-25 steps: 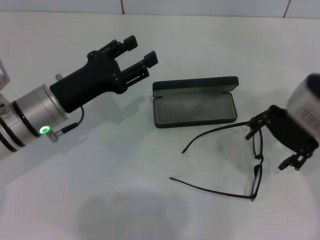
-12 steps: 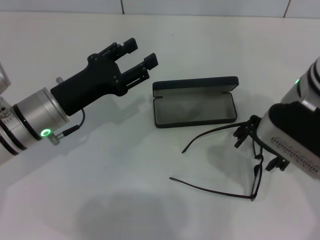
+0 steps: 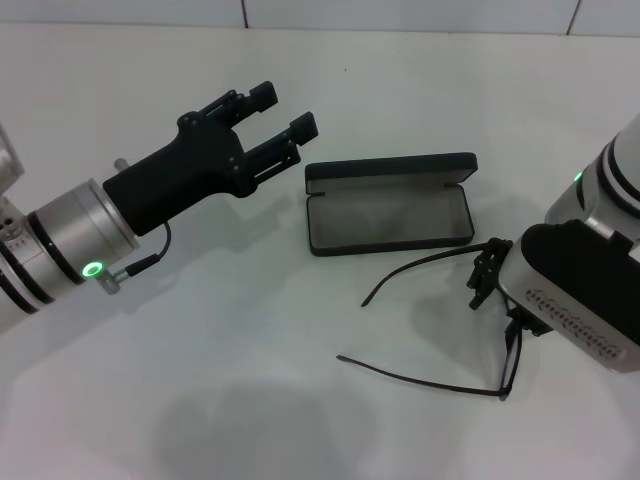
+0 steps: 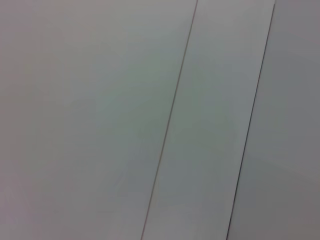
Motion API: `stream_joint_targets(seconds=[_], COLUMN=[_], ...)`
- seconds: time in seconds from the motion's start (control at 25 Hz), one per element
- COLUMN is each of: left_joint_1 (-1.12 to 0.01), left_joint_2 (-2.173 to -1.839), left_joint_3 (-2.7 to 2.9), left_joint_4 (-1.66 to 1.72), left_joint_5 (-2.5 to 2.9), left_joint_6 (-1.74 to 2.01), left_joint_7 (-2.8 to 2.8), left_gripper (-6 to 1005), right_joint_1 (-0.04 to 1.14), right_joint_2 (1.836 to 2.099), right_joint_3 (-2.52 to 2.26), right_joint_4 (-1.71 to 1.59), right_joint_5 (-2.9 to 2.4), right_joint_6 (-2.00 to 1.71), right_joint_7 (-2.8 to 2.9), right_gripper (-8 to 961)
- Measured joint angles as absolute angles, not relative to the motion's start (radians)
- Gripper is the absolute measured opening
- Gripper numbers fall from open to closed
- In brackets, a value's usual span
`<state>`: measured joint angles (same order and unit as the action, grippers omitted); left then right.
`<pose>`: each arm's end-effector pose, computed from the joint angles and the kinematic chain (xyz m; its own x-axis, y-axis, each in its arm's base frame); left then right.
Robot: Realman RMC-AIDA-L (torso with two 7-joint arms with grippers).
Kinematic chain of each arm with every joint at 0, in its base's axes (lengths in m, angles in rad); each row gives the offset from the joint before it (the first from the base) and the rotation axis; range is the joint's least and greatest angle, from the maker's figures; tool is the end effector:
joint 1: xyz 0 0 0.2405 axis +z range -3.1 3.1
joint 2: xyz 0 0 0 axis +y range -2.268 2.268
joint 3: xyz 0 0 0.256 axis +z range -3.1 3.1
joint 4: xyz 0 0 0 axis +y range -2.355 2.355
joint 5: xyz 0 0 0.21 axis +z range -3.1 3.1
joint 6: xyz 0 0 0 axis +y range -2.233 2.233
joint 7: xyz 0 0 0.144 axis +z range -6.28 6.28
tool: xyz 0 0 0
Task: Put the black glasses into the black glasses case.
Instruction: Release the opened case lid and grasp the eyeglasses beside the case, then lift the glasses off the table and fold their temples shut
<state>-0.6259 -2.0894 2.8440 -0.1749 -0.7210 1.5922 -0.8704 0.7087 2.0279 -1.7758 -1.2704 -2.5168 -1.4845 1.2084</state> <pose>-0.2556 0.3224 -0.0310 0.5401 0.1334 0.8310 0.5604 -0.7936 -0.2369 0.1530 0.3382 -0.0568 0.4338 0.8159 0.3823 0.7214 -0.5687 0.3952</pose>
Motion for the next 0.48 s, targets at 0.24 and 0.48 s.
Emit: stream_joint_targets(seconds=[0.24, 0.48], left_joint_1=[-0.62, -0.615], left_joint_2=[-2.089, -2.087], left_joint_3=[2.844, 2.842], left_joint_4=[-0.175, -0.175], left_joint_5=[-0.714, -0.716], left_joint_6=[1.592, 1.595], left_joint_7=[-0.87, -0.884], left_gripper=[728, 725], right_joint_1=[0.708, 0.692], right_joint_2=[2.028, 2.028], right_joint_3=[-1.777, -1.761], right_joint_4=[-1.27, -1.28], right_joint_5=[-2.494, -2.49], right_joint_6=[-1.487, -1.498], right_joint_7=[1.22, 1.247], right_gripper=[449, 217])
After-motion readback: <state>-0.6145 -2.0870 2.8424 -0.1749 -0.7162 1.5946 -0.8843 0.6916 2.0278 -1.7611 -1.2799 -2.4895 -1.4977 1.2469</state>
